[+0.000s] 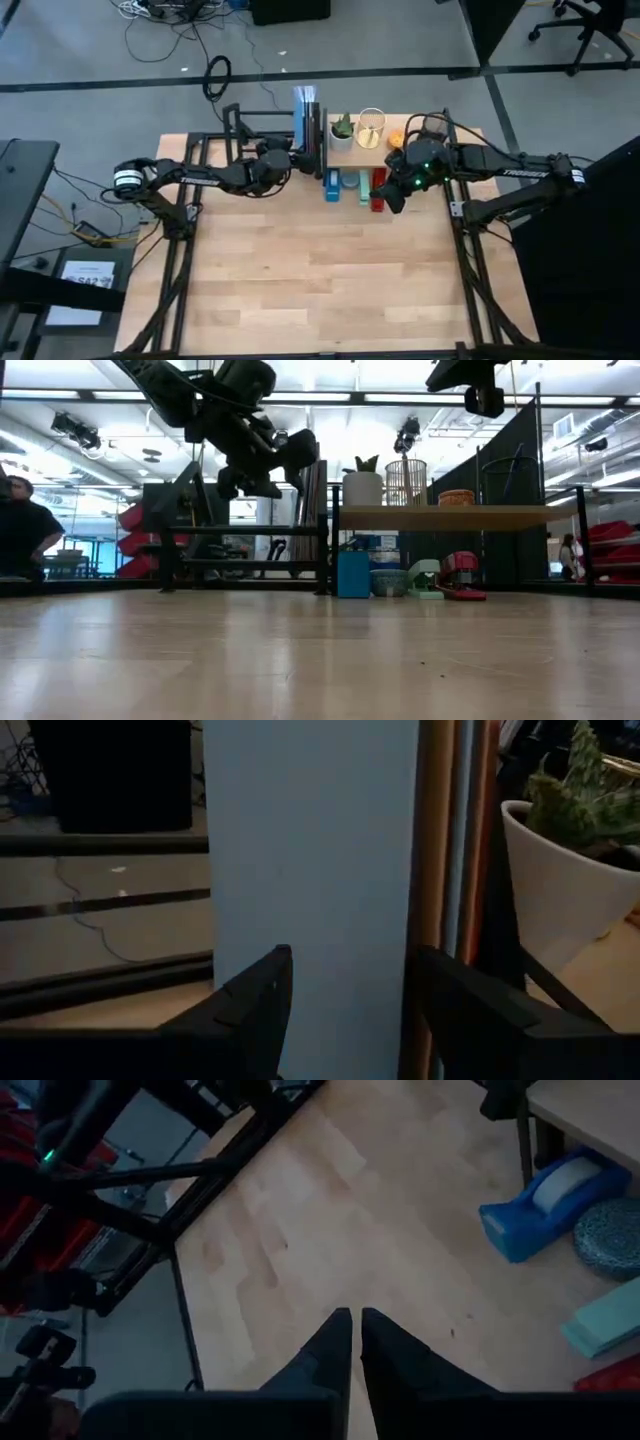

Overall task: Stock shelves
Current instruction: Remove the blue book from the black book shelf

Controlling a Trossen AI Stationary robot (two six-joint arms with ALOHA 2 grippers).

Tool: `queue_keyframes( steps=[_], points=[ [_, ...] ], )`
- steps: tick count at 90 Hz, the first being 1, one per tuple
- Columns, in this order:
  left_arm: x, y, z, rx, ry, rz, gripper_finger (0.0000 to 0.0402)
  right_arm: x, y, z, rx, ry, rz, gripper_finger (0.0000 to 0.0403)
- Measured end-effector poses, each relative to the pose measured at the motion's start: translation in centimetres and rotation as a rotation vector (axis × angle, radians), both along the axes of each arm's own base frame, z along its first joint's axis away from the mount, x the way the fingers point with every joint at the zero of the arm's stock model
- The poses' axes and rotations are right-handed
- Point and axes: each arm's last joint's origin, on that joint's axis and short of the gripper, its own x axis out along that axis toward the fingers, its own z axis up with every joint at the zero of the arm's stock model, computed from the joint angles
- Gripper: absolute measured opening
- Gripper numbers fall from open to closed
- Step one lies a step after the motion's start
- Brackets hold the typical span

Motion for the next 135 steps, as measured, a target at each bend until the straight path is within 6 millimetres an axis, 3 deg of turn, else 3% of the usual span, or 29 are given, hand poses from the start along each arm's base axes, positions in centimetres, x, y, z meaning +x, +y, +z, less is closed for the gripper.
queue_keyframes(
  steps=[28,54,73,85,103,113,135],
  points=[
    [0.0,0.2,0.2,0.01,0.005,0.043,0.0188,0.0,0.0,0.0,0.001,0.0,-0.001,0.0001],
    [0.0,2.1,1.9,-0.012,-0.069,0.128,0.0188,0.0,0.0,0.0,0.013,0.0,-0.009,0.0001],
    [-0.4,3.0,1.8,-0.062,-0.115,0.148,0.0183,0.0,0.0,0.0,0.013,0.0,-0.009,0.0001],
    [-0.5,3.5,1.6,-0.103,-0.142,0.119,0.0144,0.0,0.0,0.0,0.013,0.0,-0.01,0.0001],
    [-0.9,4.5,1.8,-0.115,-0.154,0.144,0.0021,0.0,0.0,0.0,0.014,0.0,-0.01,0.0002],
    [-1.1,4.8,3.9,-0.11,-0.109,0.145,0.0007,0.0,0.0,0.0,0.023,-0.001,0.004,0.0001],
    [-1.4,5.0,12.3,-0.003,0.09,0.086,0.0003,0.1,-0.2,0.1,-0.01,-0.014,0.018,0.0001]
  ],
)
